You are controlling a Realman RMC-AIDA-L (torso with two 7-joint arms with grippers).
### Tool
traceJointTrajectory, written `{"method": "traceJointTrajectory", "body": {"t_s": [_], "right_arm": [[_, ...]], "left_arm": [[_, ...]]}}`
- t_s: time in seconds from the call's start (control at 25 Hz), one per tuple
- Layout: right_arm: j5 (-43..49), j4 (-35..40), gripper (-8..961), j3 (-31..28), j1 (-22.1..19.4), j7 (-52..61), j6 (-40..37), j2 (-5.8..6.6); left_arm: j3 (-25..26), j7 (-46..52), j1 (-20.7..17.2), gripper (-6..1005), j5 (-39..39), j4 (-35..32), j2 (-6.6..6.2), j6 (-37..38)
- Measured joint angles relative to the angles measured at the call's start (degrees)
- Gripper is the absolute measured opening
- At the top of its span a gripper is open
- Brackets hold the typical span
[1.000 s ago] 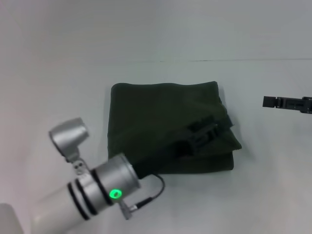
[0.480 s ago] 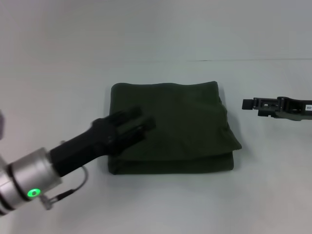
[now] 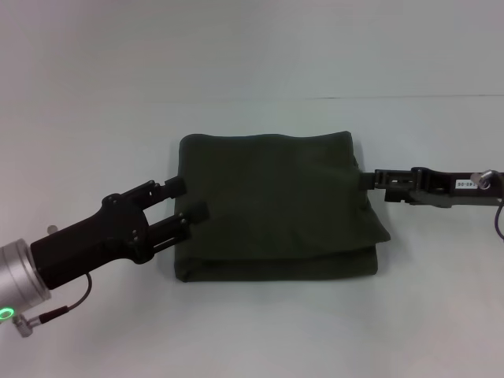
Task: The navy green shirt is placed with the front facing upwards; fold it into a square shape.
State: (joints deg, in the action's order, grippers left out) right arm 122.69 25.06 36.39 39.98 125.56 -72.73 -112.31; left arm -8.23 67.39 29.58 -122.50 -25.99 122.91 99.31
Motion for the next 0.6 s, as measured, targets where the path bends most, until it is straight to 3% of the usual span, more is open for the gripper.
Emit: {"method": "traceJointTrajectory", "body": {"t_s": [0.6], "right_arm": [[0.0, -2.3, 796, 2.2, 0.4, 1.6, 1.9, -1.1]], "left_arm": [[-2.1, -0.7, -0.1, 676, -0.2, -0.2, -0.05, -0.5]]}}
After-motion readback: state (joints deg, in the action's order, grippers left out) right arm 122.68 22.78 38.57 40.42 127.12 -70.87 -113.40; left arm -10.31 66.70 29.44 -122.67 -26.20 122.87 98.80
